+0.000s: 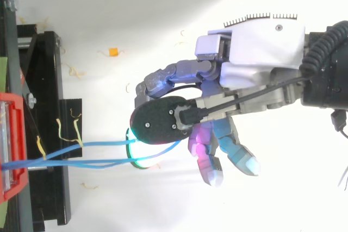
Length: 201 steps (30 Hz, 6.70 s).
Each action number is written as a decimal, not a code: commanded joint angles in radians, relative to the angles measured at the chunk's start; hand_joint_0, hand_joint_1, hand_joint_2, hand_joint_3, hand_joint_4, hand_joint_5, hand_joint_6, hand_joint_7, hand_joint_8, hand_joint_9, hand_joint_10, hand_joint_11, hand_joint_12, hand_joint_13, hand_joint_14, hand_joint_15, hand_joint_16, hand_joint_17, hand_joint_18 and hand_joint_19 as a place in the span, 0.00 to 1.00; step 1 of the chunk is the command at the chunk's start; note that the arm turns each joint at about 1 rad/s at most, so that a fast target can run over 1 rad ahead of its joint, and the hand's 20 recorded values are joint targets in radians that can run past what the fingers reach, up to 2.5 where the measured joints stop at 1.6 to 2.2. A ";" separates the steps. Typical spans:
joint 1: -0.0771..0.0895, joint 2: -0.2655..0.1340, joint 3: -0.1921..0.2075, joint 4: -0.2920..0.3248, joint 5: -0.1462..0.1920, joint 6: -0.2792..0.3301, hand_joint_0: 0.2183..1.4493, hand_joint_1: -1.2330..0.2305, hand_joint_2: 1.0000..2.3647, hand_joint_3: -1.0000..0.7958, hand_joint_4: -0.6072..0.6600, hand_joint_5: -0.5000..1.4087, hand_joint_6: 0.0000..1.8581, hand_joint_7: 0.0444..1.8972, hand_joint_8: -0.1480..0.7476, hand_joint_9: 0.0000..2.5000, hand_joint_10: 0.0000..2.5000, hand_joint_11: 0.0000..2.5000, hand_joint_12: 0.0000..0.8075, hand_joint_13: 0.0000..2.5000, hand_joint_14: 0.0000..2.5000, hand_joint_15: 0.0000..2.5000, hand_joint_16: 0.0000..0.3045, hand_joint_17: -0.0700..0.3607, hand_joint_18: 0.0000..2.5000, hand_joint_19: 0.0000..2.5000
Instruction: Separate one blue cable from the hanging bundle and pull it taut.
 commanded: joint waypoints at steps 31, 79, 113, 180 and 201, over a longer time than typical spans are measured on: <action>-0.006 0.011 0.000 -0.005 0.034 -0.022 0.39 0.39 0.00 0.28 0.59 0.33 0.27 0.66 0.34 0.80 0.01 0.20 0.39 0.58 0.01 0.23 0.15 0.40 0.39 0.22; -0.006 0.011 0.000 -0.001 0.063 -0.050 0.25 0.62 0.00 0.28 0.60 0.33 0.27 0.65 0.37 0.77 0.01 0.14 0.41 0.55 0.01 0.21 0.18 0.45 0.35 0.21; -0.008 0.011 0.000 0.000 0.063 -0.056 0.42 0.34 0.01 0.47 0.53 0.34 0.27 0.66 0.38 0.79 0.01 0.21 0.40 0.56 0.01 0.22 0.15 0.40 0.36 0.23; -0.008 0.020 0.000 -0.003 0.077 -0.066 0.38 0.29 0.00 0.31 0.55 0.33 0.27 0.67 0.39 0.78 0.01 0.20 0.40 0.55 0.01 0.23 0.15 0.40 0.36 0.22; -0.008 0.024 0.000 -0.005 0.080 -0.082 0.40 0.24 0.00 0.28 0.57 0.33 0.27 0.65 0.38 0.78 0.01 0.21 0.39 0.56 0.01 0.23 0.15 0.40 0.36 0.22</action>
